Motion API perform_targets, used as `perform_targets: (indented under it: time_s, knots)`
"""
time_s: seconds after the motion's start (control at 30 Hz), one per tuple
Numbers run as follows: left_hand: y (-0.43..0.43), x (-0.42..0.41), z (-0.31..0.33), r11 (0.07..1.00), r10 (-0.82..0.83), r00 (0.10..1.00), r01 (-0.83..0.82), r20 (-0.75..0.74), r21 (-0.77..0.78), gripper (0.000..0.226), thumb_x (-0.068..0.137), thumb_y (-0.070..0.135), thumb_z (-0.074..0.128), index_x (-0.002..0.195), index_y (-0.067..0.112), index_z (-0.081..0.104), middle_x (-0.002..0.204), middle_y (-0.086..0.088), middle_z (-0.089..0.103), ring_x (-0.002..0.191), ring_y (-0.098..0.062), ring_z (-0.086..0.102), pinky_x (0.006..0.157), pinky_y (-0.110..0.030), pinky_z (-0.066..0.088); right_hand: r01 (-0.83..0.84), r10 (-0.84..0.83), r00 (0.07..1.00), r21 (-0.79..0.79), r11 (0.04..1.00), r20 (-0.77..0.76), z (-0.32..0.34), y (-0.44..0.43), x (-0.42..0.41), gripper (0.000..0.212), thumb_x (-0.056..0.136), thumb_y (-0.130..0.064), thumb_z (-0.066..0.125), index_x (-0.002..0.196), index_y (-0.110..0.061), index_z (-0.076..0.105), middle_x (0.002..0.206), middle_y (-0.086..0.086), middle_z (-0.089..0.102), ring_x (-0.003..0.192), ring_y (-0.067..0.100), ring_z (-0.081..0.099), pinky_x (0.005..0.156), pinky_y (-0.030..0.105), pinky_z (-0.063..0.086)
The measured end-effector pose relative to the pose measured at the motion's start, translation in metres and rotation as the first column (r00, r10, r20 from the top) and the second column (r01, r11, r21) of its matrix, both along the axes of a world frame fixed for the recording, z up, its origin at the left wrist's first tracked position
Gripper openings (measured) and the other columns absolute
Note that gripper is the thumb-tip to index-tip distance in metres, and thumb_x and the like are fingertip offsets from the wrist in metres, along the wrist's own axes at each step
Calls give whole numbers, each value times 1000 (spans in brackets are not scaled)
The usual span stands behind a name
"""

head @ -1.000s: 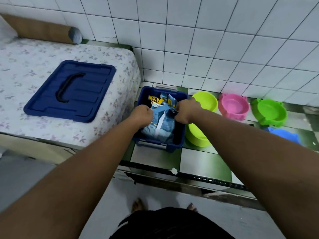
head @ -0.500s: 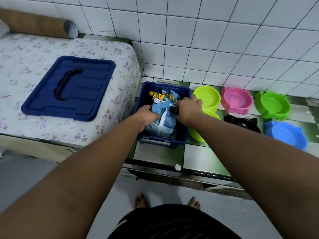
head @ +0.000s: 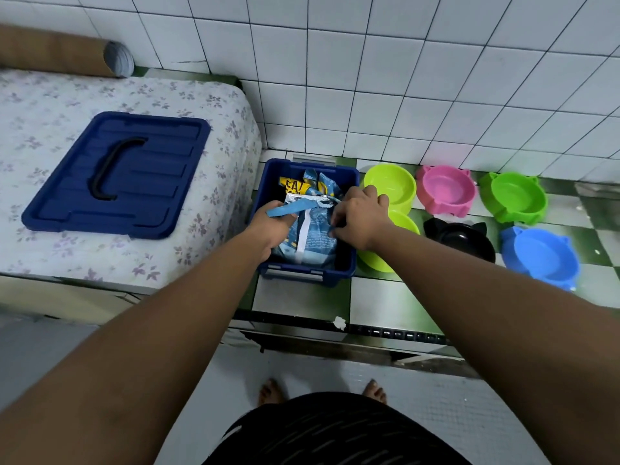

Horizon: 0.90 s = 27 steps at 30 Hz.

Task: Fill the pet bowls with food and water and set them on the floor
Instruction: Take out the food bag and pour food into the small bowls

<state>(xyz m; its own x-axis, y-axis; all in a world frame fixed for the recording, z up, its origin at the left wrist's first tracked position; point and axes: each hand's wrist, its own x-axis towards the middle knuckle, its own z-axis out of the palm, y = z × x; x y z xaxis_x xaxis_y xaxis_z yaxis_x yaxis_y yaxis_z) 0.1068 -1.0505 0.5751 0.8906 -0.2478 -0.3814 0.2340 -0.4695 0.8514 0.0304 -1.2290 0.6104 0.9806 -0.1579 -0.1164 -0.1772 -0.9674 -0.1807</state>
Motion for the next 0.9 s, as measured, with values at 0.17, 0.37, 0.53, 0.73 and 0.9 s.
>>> perform_targets:
  time_s: [0.17, 0.37, 0.53, 0.73, 0.9]
  knots:
    - [4, -5, 5, 996, 10, 1000, -8, 22, -91, 15, 99, 14, 63, 87, 15, 55, 91, -12, 61, 84, -21, 51, 72, -34, 42, -16, -3, 994, 177, 984, 106, -1, -9, -15, 14, 75, -37, 80, 85, -32, 72, 122, -4, 48, 118, 24, 38, 94, 38, 26]
    - [6, -8, 14, 979, 90, 995, -80, 48, -186, 24, 96, 14, 67, 76, 22, 56, 70, 6, 73, 61, -6, 68, 52, -23, 51, -129, 75, 969, 221, 967, 236, 8, -17, -25, 10, 77, -32, 81, 82, -26, 75, 127, -5, 62, 115, 28, 49, 97, 42, 38]
    - [7, -5, 27, 964, 148, 985, -125, 83, -235, 9, 97, 17, 63, 88, 16, 61, 97, -18, 73, 84, -23, 64, 73, -38, 50, -191, 93, 942, 287, 939, 322, 25, -16, -26, 22, 73, -22, 83, 77, -25, 61, 89, -4, 67, 93, 26, 56, 90, 43, 41]
    - [9, -3, 35, 941, 194, 973, -150, 122, -302, 12, 101, 18, 58, 90, 18, 63, 99, -18, 73, 83, -21, 63, 73, -38, 50, -118, -29, 938, 394, 912, 347, 37, -20, -24, 50, 76, -14, 75, 119, -17, 50, 93, 2, 65, 96, 28, 56, 88, 43, 43]
    - [7, -9, 37, 922, 228, 963, -167, 141, -350, 13, 97, 11, 61, 89, 18, 66, 79, 5, 75, 69, -5, 67, 58, -21, 54, -84, -23, 949, 320, 944, 316, 34, -19, -21, 65, 76, -36, 82, 134, -21, 56, 122, 7, 53, 117, 30, 43, 101, 41, 36]
